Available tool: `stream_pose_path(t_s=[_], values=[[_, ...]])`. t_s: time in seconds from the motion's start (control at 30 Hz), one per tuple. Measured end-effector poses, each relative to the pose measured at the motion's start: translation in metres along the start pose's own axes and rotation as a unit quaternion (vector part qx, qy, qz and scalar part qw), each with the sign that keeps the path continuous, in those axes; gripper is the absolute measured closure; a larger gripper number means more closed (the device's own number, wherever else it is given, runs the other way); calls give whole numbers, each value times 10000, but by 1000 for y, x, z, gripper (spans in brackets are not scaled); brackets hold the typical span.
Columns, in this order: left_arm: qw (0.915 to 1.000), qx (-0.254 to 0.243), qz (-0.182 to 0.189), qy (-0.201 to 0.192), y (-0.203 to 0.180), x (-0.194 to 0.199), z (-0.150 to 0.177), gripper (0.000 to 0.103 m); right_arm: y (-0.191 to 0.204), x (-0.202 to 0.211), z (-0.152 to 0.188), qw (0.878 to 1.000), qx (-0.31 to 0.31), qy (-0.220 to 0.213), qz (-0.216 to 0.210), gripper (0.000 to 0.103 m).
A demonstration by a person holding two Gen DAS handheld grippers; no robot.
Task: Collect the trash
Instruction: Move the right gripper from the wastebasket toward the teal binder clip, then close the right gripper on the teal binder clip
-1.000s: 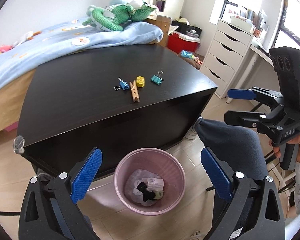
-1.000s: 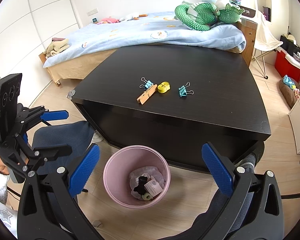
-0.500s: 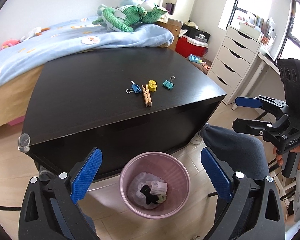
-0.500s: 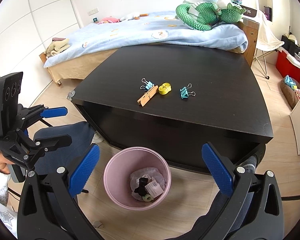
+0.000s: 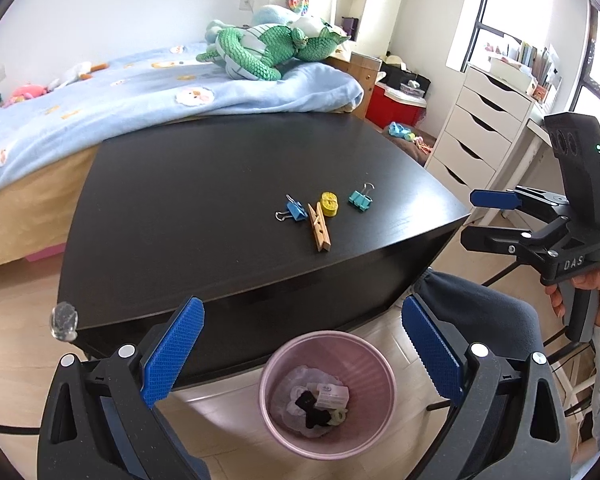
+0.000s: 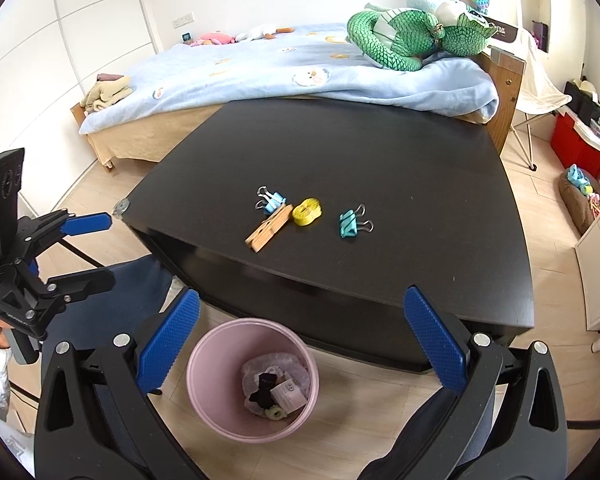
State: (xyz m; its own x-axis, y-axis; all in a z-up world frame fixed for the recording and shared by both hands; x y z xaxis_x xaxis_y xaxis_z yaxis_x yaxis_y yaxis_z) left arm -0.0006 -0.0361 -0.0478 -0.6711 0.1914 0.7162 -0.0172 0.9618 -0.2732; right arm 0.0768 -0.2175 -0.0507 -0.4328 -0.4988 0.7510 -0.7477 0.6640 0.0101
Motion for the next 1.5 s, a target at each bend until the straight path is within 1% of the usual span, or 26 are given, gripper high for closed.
stream_pose_path(t_s=[0.4, 0.63, 0.7, 0.73, 0.77, 0.8, 0.87, 0.9, 0.97, 1.0, 1.07, 1.1, 1.17, 1.23, 1.33, 1.37, 1.5], values=[[10000, -6, -4, -12, 6, -8, -14, 8, -33, -50, -33, 9989, 100, 447, 29, 3], [10000, -2, -2, 5, 9, -12, -17, 8, -51, -86, -48, 9972, 10, 730, -140, 4], [10000, 19, 1, 7, 10, -13, -17, 8, -55, -94, -50, 9965, -32, 796, -234, 18], [10000, 26, 1, 10, 10, -13, -17, 8, -58, -100, -50, 9958, -85, 873, -275, 27], [10000, 34, 1, 14, 11, -13, -17, 8, -61, -104, -49, 9952, -110, 929, -273, 32], [10000, 40, -1, 21, 11, -14, -16, 8, -63, -109, -49, 9947, -139, 971, -306, 35], [10000, 56, -3, 39, 13, -15, -15, 8, -65, -114, -49, 9940, -189, 1011, -384, 48], [10000, 62, -3, 46, 14, -16, -15, 8, -66, -117, -48, 9936, -204, 1035, -403, 50], [9999, 84, -4, 67, 15, -19, -16, 8, -67, -120, -47, 9928, -255, 1064, -484, 61], [9999, 91, -3, 70, 15, -19, -16, 8, -68, -121, -46, 9926, -270, 1080, -486, 63], [9999, 99, 17, 79, 15, -20, -16, 8, -69, -123, -45, 9922, -319, 1080, -528, 73], [9999, 92, 22, 81, 15, -21, -16, 8, -69, -123, -44, 9921, -336, 1074, -549, 75], [9999, 83, 33, 87, 14, -22, -16, 8, -69, -122, -43, 9922, -347, 1059, -552, 85], [9999, 84, 46, 96, 13, -23, -16, 8, -70, -122, -44, 9921, -377, 1039, -599, 91], [9999, 96, 59, 106, 13, -24, -16, 8, -72, -121, -44, 9922, -413, 1001, -614, 96], [9999, 96, 63, 107, 13, -24, -16, 8, -73, -121, -45, 9923, -425, 984, -622, 99], [9999, 76, 72, 96, 10, -25, -20, 8, -71, -117, -46, 9928, -409, 936, -620, 99]])
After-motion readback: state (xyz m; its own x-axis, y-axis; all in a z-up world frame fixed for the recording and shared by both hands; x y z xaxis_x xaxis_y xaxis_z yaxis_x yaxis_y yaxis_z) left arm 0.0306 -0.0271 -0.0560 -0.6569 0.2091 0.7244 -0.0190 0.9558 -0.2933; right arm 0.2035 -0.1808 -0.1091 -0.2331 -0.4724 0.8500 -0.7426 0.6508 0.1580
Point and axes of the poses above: each gripper's, at about its wrist camera, not at the fingertips, and x roughly against the way its jaws point, y to its left, z to its underside, the point moved 3 cm from there along -x, roughly the way its jaws point, and after that the axes turned 10 degrees about x, right-handed, at the moved point
